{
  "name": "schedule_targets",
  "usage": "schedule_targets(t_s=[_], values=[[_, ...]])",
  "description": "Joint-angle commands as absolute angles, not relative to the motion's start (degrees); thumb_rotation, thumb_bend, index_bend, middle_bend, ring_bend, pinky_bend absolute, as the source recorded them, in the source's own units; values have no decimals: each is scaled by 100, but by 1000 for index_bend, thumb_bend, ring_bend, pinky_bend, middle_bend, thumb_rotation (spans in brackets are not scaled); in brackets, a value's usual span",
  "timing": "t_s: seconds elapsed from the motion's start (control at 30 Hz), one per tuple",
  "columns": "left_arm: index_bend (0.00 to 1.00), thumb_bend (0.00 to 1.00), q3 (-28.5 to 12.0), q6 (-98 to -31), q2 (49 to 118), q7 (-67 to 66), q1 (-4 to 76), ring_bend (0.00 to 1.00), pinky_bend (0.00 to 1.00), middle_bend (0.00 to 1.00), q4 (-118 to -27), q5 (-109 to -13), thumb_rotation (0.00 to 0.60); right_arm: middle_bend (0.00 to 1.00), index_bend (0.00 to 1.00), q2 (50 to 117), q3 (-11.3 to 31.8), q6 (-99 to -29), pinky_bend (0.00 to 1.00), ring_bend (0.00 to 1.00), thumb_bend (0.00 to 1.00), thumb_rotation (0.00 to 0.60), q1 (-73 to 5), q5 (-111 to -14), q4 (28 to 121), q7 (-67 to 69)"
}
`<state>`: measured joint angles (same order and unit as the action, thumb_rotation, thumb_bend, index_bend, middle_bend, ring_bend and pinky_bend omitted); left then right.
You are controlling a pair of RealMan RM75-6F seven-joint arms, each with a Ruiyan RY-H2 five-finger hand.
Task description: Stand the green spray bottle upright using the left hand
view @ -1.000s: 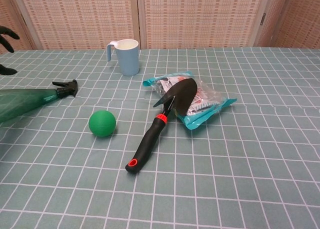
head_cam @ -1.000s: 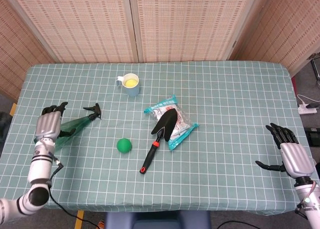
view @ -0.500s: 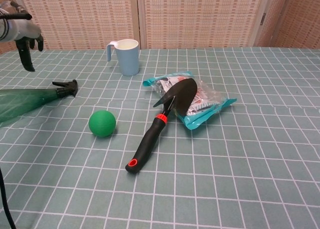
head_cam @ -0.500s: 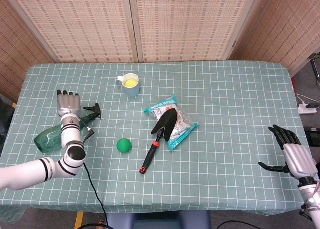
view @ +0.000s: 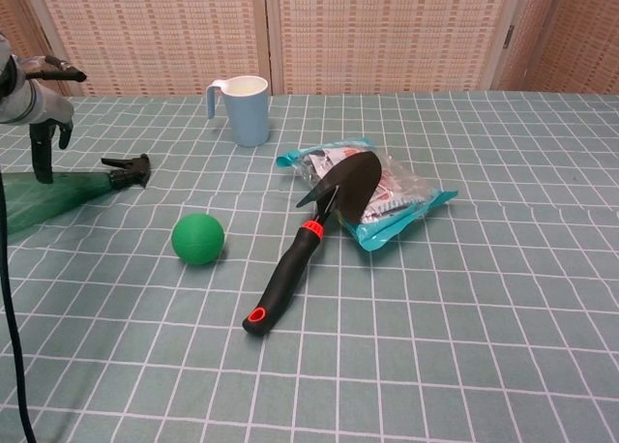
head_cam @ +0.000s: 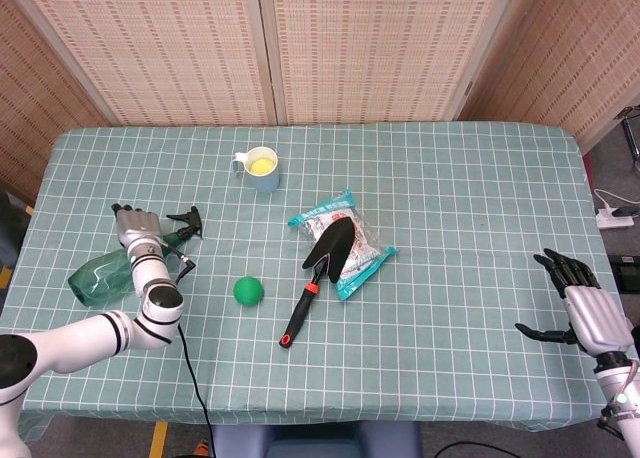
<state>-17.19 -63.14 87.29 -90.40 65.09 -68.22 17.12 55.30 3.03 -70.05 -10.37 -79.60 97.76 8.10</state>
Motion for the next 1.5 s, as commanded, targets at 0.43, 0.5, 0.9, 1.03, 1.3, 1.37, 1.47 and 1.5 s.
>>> schedule_targets(t_s=[0.43, 0.5, 0.9, 1.03, 1.3, 1.37, 1.47, 1.5], values=[[251, 220, -2566, -6643, 9352, -9059, 6563, 73, 51, 153, -5983, 2231, 600, 0, 114, 5612, 341, -7221, 0, 0, 0, 600, -955, -7940, 9698, 738], [251, 220, -2639, -6653, 9427, -9082, 6559, 73, 49, 154, -5892, 2198, 600, 0, 113, 5617, 342, -7234, 0, 0, 0, 600, -952, -7950, 9693, 730], [253, 220, -2948, -6726, 9861, -9193, 6519, 84, 48, 171, -5261, 1887, 600, 0, 95, 5802, 399, -7621, 0, 0, 0, 600, -870, -8103, 9535, 470], [255, 219, -3033, -6756, 10029, -9226, 6534, 85, 49, 181, -4991, 1745, 600, 0, 94, 5879, 417, -7780, 0, 0, 0, 600, -839, -8171, 9474, 295], [258, 220, -3483, -6659, 10343, -9235, 6555, 86, 48, 190, -4494, 1716, 600, 0, 94, 5924, 412, -7806, 0, 0, 0, 600, -833, -8195, 9456, 188], [260, 219, -3599, -6640, 10394, -9238, 6559, 86, 48, 191, -4412, 1731, 600, 0, 94, 5925, 404, -7795, 0, 0, 0, 600, -836, -8206, 9457, 165], [266, 219, -3780, -6620, 10488, -9195, 6590, 86, 48, 196, -4244, 1713, 600, 0, 92, 5888, 353, -7705, 0, 0, 0, 600, -864, -8262, 9454, 155], [268, 219, -3843, -6607, 10529, -9161, 6610, 86, 48, 199, -4166, 1681, 600, 0, 91, 5882, 347, -7690, 0, 0, 0, 600, -871, -8270, 9455, 138]])
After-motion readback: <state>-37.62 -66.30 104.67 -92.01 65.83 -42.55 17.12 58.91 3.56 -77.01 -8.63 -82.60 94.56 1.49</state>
